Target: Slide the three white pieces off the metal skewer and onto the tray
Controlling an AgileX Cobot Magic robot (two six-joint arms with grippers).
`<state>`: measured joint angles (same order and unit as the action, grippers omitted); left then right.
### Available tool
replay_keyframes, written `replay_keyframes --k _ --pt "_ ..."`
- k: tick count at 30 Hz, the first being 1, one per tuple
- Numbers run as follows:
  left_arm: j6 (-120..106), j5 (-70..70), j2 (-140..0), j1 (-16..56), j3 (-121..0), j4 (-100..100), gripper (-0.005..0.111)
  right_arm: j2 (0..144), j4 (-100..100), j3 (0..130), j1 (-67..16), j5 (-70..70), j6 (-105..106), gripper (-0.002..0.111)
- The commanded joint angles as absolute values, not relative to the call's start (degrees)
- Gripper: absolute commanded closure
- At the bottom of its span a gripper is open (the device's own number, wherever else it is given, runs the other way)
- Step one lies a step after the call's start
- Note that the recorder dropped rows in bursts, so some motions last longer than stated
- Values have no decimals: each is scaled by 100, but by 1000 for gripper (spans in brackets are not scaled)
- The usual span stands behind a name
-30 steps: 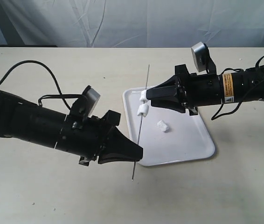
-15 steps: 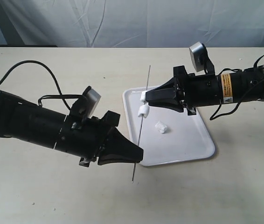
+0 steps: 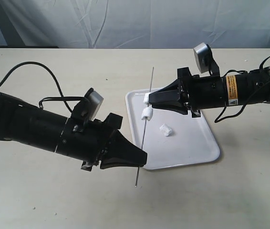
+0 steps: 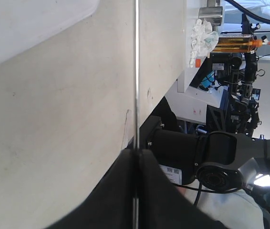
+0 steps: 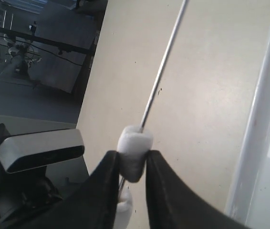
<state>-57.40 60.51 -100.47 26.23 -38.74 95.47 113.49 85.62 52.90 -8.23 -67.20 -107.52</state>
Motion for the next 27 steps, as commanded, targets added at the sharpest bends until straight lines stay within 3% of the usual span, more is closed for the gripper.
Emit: replay_keyframes --k 1,27 --pt "-5746 6190 -9989 2648 -3895 9554 107 11352 8501 5307 -819 -6761 -10683 88" --pt "-5597 6575 -9989 2648 -3895 9092 107 11352 8260 5347 -808 -6258 -10508 88"
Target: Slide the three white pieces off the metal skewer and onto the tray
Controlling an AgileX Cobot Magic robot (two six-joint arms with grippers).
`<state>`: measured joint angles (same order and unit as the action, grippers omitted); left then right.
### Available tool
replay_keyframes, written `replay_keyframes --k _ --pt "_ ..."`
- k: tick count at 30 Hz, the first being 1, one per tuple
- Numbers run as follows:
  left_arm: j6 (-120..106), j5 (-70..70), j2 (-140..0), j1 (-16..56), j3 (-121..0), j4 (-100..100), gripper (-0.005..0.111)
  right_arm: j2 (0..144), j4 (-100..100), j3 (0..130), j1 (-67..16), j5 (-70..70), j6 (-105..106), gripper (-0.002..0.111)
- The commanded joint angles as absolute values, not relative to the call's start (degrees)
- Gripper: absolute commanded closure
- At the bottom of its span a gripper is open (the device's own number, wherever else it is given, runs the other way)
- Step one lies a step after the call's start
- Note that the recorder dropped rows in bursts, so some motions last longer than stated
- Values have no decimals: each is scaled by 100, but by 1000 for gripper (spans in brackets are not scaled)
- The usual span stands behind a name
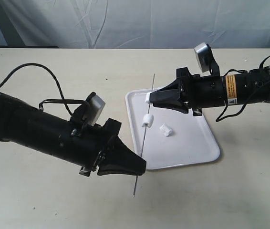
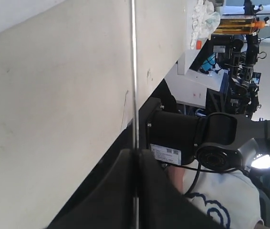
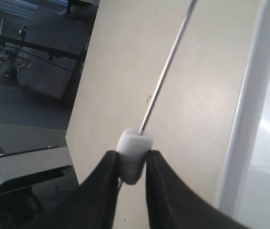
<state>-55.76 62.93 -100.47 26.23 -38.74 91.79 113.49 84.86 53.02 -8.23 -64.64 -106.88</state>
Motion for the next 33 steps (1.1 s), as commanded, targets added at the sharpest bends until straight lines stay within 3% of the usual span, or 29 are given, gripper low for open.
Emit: replay_keyframes --k 1,7,13,17,26,33 --pt "-5586 6600 -9989 2648 -3895 9068 107 11352 8238 5347 -808 -6170 -10505 88" --pt "-5525 6852 -9989 2648 -3637 8932 107 11352 8200 5357 -808 -5399 -10343 88" --pt "-5612 6996 -9738 2648 -2616 8727 107 11352 8728 5638 -808 -4686 -10361 88" --pt "-6157 6909 -9578 2648 -2745 9633 107 11352 9040 5638 -808 -4707 -10407 88" --pt "-5643 6274 -9578 2648 -2892 9105 107 11352 8950 5638 -808 -5795 -10807 88" --pt "-5658 6328 -9578 2648 -2902 9172 107 11352 8934 5638 -1000 -5856 -10974 88"
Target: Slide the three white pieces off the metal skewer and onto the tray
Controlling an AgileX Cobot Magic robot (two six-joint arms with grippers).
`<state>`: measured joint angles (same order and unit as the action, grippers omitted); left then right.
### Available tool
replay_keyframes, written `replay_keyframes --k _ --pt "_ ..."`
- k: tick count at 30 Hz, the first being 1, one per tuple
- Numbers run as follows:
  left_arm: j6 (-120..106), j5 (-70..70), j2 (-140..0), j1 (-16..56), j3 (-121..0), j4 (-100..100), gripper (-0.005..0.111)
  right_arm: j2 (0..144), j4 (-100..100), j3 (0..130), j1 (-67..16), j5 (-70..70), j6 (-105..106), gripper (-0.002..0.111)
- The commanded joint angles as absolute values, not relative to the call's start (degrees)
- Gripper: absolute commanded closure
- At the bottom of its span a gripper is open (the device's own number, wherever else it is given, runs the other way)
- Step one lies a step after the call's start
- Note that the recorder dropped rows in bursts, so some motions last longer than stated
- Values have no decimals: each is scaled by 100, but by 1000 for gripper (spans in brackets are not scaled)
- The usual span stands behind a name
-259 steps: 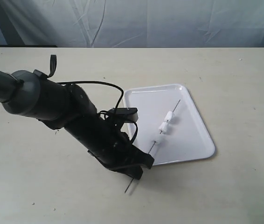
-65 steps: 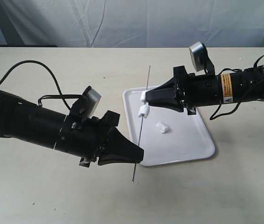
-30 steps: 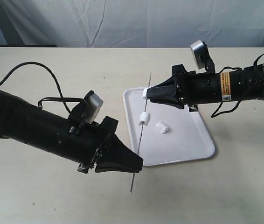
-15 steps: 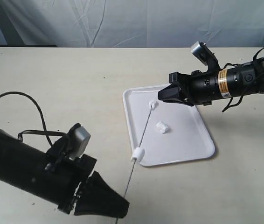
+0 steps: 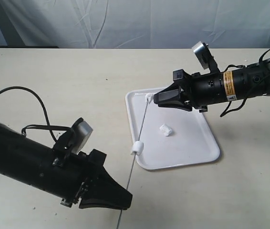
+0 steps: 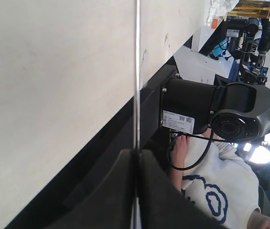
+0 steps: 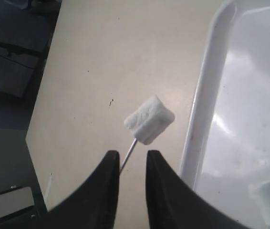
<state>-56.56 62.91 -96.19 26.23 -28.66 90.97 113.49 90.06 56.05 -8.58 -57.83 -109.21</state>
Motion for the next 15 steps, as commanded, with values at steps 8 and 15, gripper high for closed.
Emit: replay_keyframes --k 8,15 --pt "-5722 6497 -9578 2648 -2902 9189 107 11352 8581 5638 -1405 -5300 -11003 88" --pt "-5751 6694 -9578 2648 -2902 9165 107 11352 8048 5741 -1431 -4336 -10770 88"
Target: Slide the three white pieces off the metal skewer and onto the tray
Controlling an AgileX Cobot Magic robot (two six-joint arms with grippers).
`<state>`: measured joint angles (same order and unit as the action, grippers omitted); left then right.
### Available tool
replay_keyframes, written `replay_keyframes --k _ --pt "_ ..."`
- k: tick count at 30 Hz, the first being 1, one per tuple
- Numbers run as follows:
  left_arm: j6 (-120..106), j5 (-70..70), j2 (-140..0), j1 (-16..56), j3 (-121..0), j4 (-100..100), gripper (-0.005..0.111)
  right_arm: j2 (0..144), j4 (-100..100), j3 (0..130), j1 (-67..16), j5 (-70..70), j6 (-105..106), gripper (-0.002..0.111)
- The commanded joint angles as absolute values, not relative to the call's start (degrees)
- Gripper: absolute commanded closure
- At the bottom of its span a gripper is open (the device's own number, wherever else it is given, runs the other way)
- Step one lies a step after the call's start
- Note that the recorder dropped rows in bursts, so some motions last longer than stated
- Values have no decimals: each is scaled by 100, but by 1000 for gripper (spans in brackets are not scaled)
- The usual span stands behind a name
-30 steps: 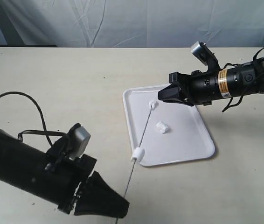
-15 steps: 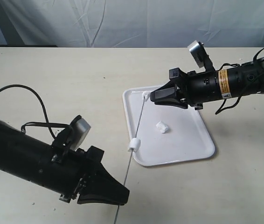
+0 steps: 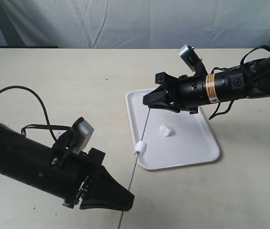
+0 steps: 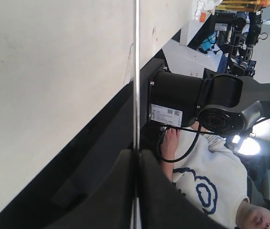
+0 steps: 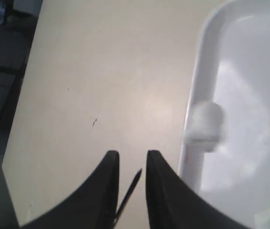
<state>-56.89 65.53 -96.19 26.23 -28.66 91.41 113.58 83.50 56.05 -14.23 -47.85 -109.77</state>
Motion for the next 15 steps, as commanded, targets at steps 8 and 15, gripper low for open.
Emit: replay_keyframes --k 8,15 --pt "-5776 6621 -9578 2648 -2902 9230 107 11352 8408 5980 -1431 -4454 -10814 88" --pt "-5959 5925 -9578 2648 -3077 9428 107 11258 9453 5980 -950 -4937 -11476 88"
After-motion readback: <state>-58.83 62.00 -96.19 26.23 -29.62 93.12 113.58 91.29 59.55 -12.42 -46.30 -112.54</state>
